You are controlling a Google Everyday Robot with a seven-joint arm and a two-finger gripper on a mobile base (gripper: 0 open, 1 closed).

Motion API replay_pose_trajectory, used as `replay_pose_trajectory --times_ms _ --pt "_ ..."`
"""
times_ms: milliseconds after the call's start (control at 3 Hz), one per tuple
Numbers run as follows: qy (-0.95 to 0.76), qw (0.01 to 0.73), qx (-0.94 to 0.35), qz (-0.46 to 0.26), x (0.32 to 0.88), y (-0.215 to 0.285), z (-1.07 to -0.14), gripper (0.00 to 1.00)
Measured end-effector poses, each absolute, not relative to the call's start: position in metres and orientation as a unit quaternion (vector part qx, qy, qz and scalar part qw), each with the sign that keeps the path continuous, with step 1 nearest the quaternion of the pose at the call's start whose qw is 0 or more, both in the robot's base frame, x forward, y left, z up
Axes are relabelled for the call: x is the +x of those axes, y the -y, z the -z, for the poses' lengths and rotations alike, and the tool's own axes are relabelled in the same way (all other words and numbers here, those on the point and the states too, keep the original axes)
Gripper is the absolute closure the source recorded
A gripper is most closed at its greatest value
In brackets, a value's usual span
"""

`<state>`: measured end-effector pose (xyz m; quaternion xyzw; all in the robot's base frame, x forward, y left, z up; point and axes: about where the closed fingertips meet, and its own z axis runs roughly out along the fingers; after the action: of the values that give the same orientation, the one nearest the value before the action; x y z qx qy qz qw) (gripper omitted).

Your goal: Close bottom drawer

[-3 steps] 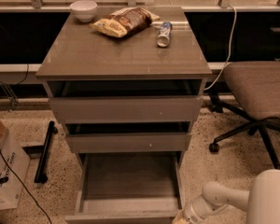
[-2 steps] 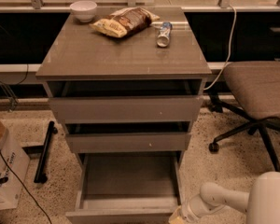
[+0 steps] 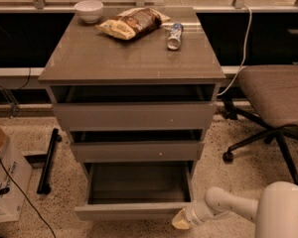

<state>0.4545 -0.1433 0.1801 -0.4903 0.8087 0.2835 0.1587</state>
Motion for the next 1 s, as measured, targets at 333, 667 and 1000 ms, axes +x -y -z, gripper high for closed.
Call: replay_pose_trajectory --times_ms 333,667,1000 --pt "-0.809 0.159 -0.490 -0.283 0.454 0.143 -0.180 1.00" --pt "-0.807 0.179 -0.496 -0.267 0.465 0.138 -0.180 1.00" --pt "-0.805 0.219 -0.504 -0.224 0.498 0.132 -0.174 1.00"
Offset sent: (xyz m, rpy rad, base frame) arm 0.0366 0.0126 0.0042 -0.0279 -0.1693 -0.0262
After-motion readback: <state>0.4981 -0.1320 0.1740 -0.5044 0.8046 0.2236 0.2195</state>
